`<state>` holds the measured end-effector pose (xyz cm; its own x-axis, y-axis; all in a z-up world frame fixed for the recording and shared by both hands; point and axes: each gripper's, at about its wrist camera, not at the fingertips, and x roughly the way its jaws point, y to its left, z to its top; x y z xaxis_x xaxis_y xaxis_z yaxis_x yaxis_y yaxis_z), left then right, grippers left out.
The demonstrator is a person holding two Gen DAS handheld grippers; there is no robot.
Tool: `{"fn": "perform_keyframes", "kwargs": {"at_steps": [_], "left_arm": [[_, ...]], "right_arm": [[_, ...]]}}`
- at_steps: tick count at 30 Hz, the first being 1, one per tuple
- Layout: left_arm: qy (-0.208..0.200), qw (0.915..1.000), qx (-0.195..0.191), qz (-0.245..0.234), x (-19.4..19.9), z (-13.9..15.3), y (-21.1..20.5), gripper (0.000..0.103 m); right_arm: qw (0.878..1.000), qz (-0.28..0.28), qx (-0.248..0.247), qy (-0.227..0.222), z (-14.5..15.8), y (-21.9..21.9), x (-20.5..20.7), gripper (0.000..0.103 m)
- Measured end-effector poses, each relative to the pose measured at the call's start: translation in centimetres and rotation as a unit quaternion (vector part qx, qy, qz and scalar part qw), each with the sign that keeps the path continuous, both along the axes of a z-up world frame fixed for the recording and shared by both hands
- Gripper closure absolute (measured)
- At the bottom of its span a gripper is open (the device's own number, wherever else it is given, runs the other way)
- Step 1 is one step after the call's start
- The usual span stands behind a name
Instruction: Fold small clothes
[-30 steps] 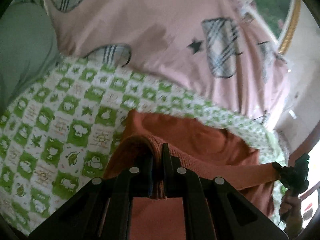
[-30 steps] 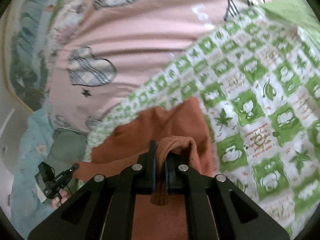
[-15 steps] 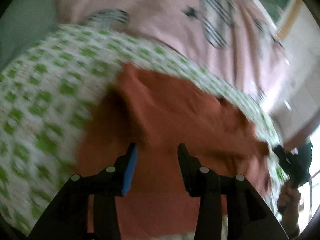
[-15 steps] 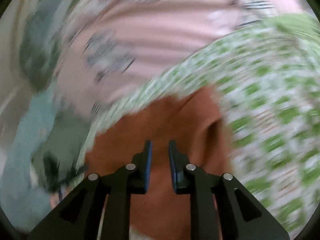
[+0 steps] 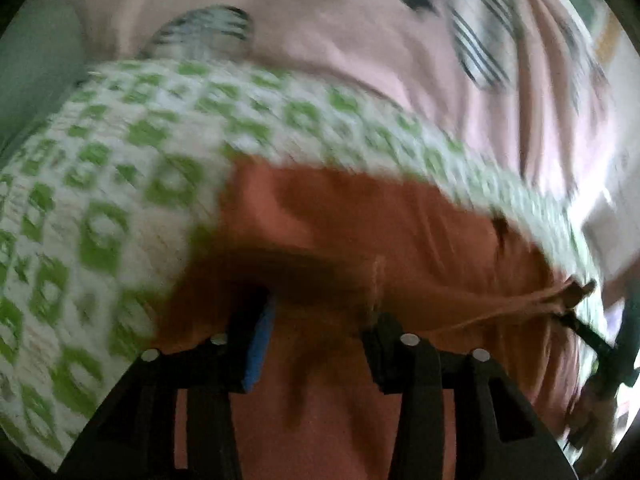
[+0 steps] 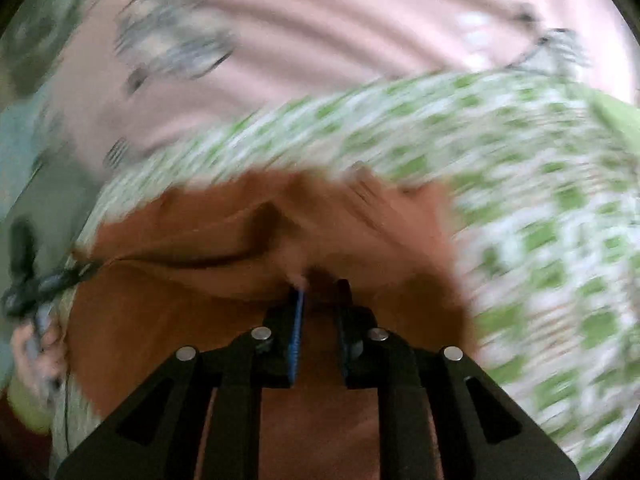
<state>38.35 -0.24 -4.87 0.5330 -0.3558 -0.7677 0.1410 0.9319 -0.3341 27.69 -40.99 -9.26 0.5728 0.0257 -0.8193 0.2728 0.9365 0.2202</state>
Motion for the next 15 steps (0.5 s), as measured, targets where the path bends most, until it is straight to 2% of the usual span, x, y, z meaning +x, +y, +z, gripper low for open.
{"fn": "perform_keyframes", "kwargs": {"at_steps": [3, 4, 6, 9, 13, 15], "left_arm": [[-0.001, 0.9978, -0.045, 0.048, 0.9, 1.3, 2.8, 0.046], [-0.004, 0.9969, -0.052, 0.058, 0.6, 1.6, 3.4, 0.036], [-0.02, 0.9954, -0.05, 0.079, -1.0, 2.3, 4.6, 0.026], [-0.035, 0.9951, -0.047, 0.08, -3.7, 2.7, 5.2, 0.026], [-0.031, 0.993, -0.078, 0.083, -8.5, 2.8, 6.2, 0.026], [-0.03, 0.9926, -0.089, 0.078, -11.3, 2.7, 6.2, 0.026]], "right_arm": [[0.996, -0.063, 0.043, -0.041, 1.6, -2.7, -1.3, 0.086], [0.995, -0.067, 0.049, -0.047, 1.9, -2.8, -1.7, 0.086], [0.995, -0.061, 0.061, -0.058, 2.6, -2.2, -3.6, 0.086], [0.995, -0.038, 0.075, -0.06, 2.6, 0.2, -5.4, 0.086], [0.993, -0.019, 0.105, -0.058, 2.0, 3.4, -8.8, 0.084], [0.991, -0.015, 0.119, -0.062, 1.6, 5.0, -10.3, 0.076]]}}
